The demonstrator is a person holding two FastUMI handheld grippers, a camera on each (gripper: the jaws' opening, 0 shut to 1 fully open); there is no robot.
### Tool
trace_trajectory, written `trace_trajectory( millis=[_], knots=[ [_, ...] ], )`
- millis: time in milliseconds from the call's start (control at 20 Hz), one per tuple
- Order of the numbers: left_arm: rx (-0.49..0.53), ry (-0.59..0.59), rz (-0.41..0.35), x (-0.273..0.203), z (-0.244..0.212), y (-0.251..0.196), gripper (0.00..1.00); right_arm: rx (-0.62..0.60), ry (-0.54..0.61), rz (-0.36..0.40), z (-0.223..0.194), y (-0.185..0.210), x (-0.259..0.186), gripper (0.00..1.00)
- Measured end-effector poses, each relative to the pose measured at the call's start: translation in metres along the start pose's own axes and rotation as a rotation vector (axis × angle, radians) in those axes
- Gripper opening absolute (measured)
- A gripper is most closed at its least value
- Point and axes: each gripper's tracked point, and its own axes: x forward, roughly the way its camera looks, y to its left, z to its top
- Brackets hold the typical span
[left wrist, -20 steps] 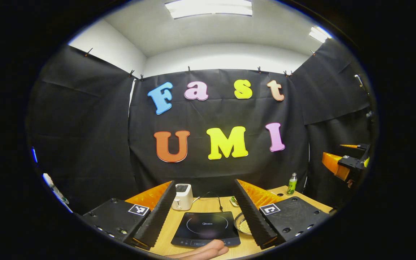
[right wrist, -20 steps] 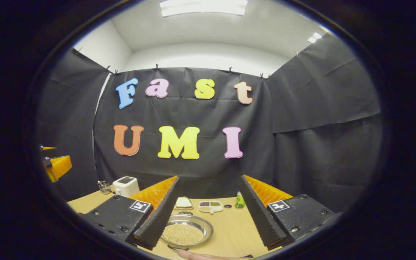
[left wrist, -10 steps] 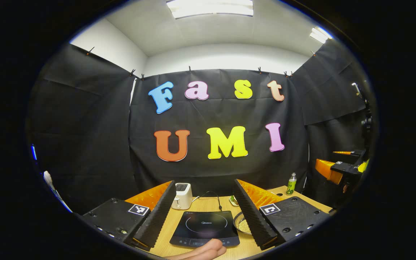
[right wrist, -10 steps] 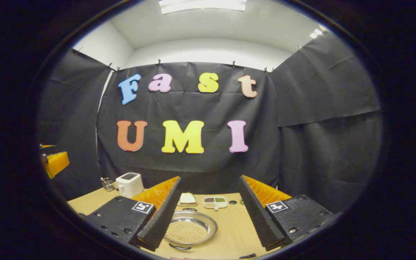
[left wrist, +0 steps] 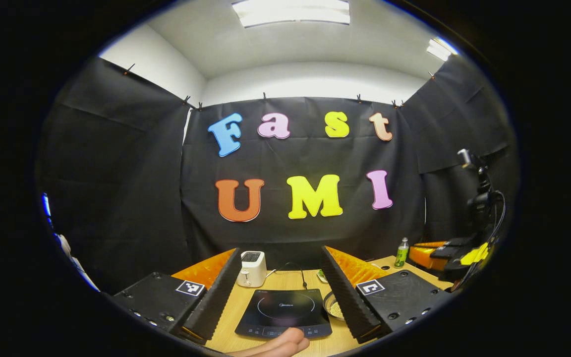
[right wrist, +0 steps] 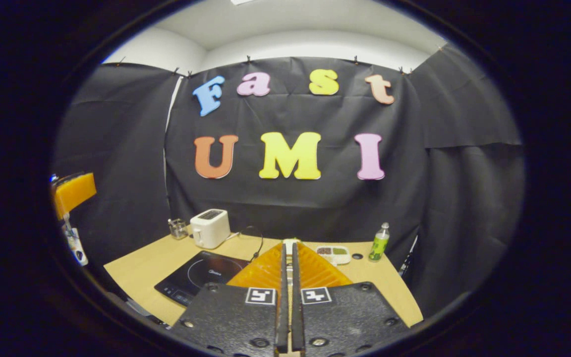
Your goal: First push the handle of the pot to place it horizontally, then grasp the pot with both hands and set it on the induction cooktop.
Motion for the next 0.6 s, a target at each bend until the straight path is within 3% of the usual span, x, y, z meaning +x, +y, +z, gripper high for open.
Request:
trace_trajectory(
  millis=[350,600],
  knots=[
    [-0.005,0.006,0.019,-0.001,-0.01,0.012,0.95,0.0,0.213,0.024,-0.077,0.029,0.039,0.04],
    [-0.003,0.009,0.029,0.002,-0.013,0.015,0.95,0.003,0.359,0.095,-0.137,0.057,0.059,0.04]
  ],
)
